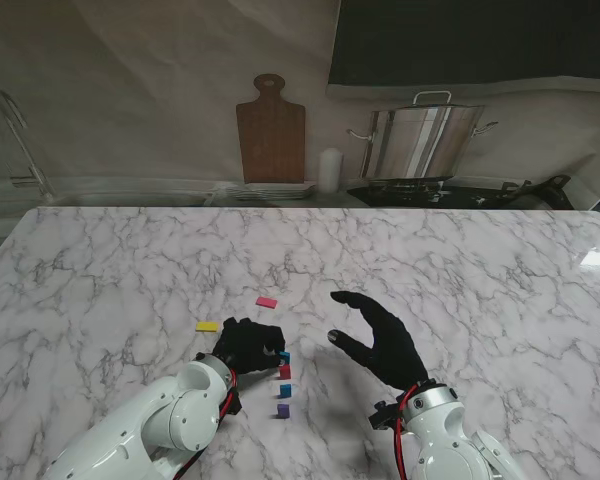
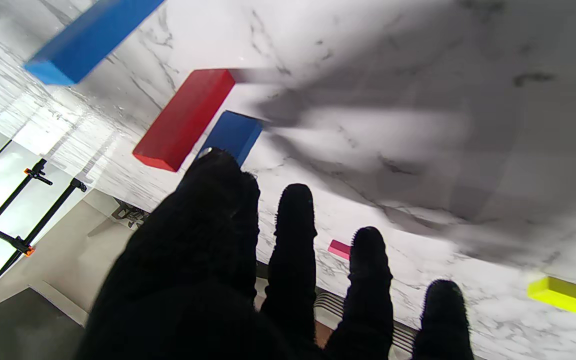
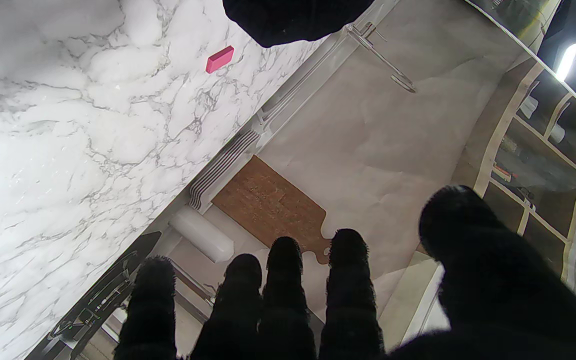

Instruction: Arrange dominoes in a row

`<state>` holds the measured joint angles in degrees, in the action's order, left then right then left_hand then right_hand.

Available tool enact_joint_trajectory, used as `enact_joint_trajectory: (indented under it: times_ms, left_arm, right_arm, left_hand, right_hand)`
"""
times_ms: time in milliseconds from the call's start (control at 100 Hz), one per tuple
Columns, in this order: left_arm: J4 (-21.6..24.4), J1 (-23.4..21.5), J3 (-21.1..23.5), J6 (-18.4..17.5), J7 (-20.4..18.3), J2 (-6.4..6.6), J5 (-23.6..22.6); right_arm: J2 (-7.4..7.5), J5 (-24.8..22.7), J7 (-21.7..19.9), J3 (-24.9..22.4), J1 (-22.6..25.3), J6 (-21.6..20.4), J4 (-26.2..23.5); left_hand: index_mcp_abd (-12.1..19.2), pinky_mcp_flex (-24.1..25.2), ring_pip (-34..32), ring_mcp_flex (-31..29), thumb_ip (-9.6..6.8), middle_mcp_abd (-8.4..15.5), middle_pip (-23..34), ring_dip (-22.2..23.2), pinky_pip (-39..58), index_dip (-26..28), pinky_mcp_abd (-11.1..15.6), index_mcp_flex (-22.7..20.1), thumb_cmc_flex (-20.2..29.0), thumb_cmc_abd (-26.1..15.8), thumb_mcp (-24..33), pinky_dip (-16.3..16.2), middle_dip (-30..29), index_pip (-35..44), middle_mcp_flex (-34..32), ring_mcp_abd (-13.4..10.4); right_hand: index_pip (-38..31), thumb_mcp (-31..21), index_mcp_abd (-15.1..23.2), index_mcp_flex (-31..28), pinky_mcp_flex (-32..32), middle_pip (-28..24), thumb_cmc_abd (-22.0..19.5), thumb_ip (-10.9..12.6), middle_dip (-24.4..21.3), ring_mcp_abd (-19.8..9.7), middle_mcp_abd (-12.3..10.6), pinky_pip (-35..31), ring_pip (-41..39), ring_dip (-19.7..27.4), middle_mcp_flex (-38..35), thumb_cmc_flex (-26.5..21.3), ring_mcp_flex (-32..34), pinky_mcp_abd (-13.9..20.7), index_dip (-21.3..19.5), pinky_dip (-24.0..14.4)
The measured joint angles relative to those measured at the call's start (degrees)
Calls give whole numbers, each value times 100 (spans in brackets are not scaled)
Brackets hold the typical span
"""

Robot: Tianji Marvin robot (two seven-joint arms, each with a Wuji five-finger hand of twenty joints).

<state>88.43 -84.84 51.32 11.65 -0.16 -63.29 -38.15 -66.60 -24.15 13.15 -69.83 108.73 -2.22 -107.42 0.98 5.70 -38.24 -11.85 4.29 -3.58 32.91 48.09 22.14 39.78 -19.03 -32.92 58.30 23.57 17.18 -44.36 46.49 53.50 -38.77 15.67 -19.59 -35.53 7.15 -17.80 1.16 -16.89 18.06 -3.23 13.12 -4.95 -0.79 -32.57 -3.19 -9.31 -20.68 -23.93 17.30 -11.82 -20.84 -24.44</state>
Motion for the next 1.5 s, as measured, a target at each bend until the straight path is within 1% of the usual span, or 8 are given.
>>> enact_joint_trajectory:
  times_ms: [190, 380, 500, 840, 910, 1070, 1270, 1500]
  left_arm:
    - [-10, -9, 0, -13, 85, -1, -22]
    - [-60, -25, 4, -34, 372, -40, -27]
    - [-63, -43, 30, -31, 404, -65, -15]
    - [-121, -45, -13, 65, 420, -80, 62]
    - [-162, -35, -47, 100, 513, -97, 84]
    - [-227, -3, -100, 144, 682, -146, 138]
    - [-250, 41, -140, 191, 707, -177, 171]
    - [-249, 50, -154, 232, 672, -181, 173]
  right_arm:
    - [0, 2, 0, 2, -1, 0, 0]
    - [0, 0, -2, 4, -2, 0, 0]
    - [1, -2, -3, 4, -2, 0, 0]
    - [1, -8, -2, 4, 0, 1, 0]
    - [1, -8, -1, 3, 1, 3, -2]
    - [1, -6, 1, -1, 3, 3, -3]
    - [0, -1, 2, -7, 6, 3, -4]
    - [-1, 1, 4, -11, 6, 3, -4]
  left_hand:
    - [109, 1, 0, 0, 0, -1, 4, 0, -10, 0, 4, -52, -1, 58, -5, -44, -1, 53, 0, 14]
    - [148, 1, 0, 0, 0, -2, 34, 1, -10, -3, 4, -52, -1, 58, -6, -58, -2, 53, -3, 41]
    - [157, 1, 0, 0, 0, -2, 59, 2, -10, -3, 4, -52, -1, 58, -6, -59, -2, 53, -4, 42]
    - [158, 1, 0, 0, 0, -2, 61, 14, -10, -7, 4, -53, -1, 58, -6, -59, 43, 57, -5, 43]
    - [158, 1, -37, 0, 0, -3, 61, 64, -10, -150, 4, -53, -1, 58, -7, -59, 103, 158, -5, 43]
    - [146, 1, -50, 0, 0, -3, 61, 69, -10, -208, 4, -53, -1, 58, -8, -59, 137, 218, -5, 43]
    - [141, 1, -53, 0, 0, -3, 61, 71, -10, -239, 4, -50, -1, 58, -11, -59, 190, 282, -5, 43]
    - [122, 1, -65, 56, 0, -4, 61, 72, -10, -240, 4, 8, -1, 58, -13, -60, 200, 356, -5, 45]
  right_hand:
    - [0, -2, 0, 0, 0, 0, 0, 0, 0, 0, 0, 0, 0, 0, 0, 0, 0, 0, 0, 0]
    - [0, -2, 0, 0, -1, 0, 0, 0, 0, 0, 0, 0, 0, 0, 0, 0, 0, 0, 0, 0]
    - [0, -2, 0, 0, -1, 0, 0, 0, 0, 0, 0, 0, 0, 0, 0, 0, 0, 0, 0, 0]
    - [0, -2, 0, 0, -1, 0, 0, 0, 0, 0, 0, 0, 0, 0, 0, 0, 0, 0, 0, 0]
    - [0, -2, -1, 0, -1, 0, 0, 0, 0, 0, 0, 0, 0, 0, 0, 0, 1, 0, 0, 0]
    - [0, -2, 0, 0, -1, 0, 0, 0, 0, 0, 0, 0, 0, 0, 0, 0, 1, 0, 0, 0]
    - [0, -2, -1, 0, -1, 0, 0, 0, 0, 0, 0, 0, 0, 0, 0, 0, 1, 0, 0, 0]
    - [0, -2, 0, 0, -1, 0, 0, 0, 0, 0, 0, 0, 0, 0, 0, 0, 1, 0, 0, 0]
